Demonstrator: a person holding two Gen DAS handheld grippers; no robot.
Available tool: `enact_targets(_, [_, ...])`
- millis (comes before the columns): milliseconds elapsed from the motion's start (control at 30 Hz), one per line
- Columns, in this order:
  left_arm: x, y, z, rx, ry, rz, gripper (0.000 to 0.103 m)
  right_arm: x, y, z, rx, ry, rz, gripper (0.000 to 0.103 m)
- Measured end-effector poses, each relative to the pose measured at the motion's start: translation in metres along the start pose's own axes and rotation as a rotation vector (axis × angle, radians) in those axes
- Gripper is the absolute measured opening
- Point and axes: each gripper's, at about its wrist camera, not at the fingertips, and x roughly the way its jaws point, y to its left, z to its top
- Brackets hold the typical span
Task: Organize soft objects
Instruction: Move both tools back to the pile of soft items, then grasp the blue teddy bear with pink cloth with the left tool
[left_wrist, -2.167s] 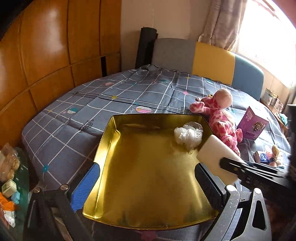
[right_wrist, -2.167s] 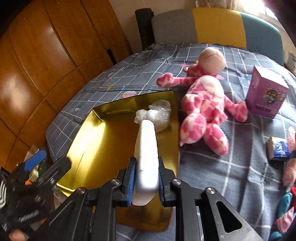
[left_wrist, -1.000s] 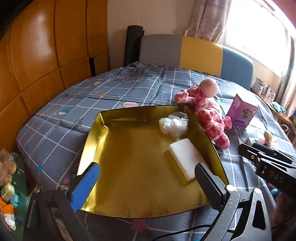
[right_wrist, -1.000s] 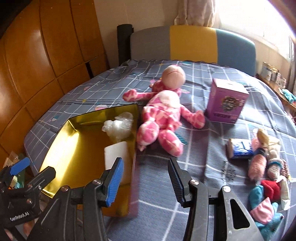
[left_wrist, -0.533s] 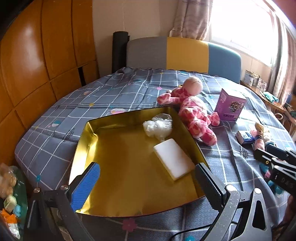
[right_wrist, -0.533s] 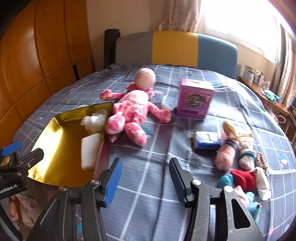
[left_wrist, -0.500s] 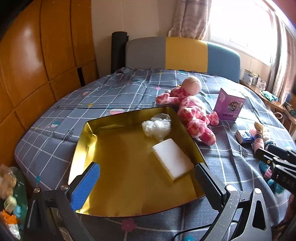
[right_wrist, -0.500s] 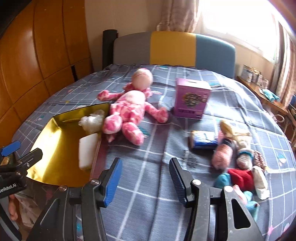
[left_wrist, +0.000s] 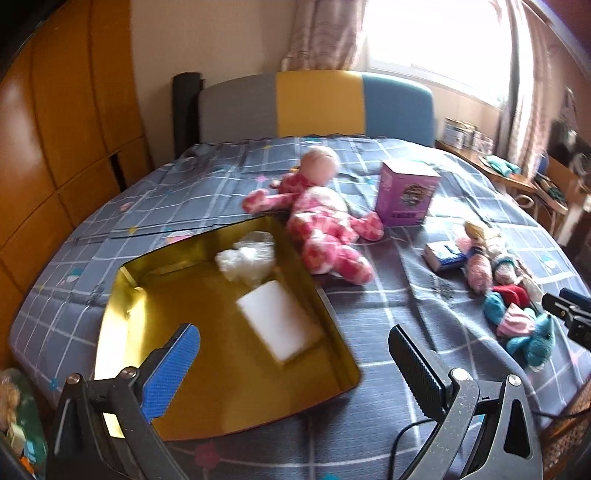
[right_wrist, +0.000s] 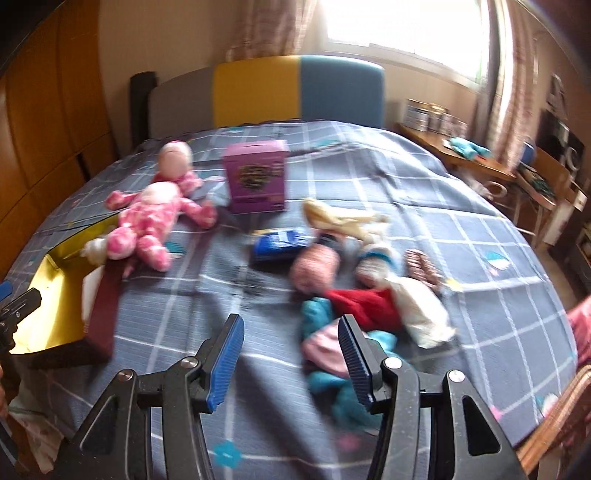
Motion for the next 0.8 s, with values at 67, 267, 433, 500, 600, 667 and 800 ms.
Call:
enact_targets(67, [0.003,-0.012,0.002,0.023,0.004,-0.027,0.103,-0.005,-0.015,-0.003,0.022,-0.003,-0.025,0.054])
enact_targets(267, [0.026,-0.055,0.011,0.087,0.09,-0.206,0.103,-0.023,-0.057,-0.013,0.086,-0.002,-0.091,0.054])
enact_targets(433, [0.06,-0.1,0.018,0.116,0.245,-0.315,0.103,-0.039,-0.087,-0.023,0.126,-0.002,-0.144,0.054])
enact_targets(500, [0.073,-0.119,0.017,0.118,0.302,-0.372,0.101,-0.043,-0.097,-0.026,0.146,-0.003,-0.162,0.054])
enact_targets(600, [0.083,-0.147,0.013,0.119,0.372,-0.453,0.091,-0.047,-0.111,-0.031,0.177,-0.001,-0.178,0.054])
enact_targets(667, [0.088,-0.17,0.01,0.131,0.426,-0.525,0.087,-0.048,-0.118,-0.035,0.197,0.005,-0.186,0.054])
enact_targets(800, [0.085,-0.208,0.007,0.195,0.439,-0.604,0.082,-0.048,-0.13,-0.041,0.225,0.011,-0.186,0.054])
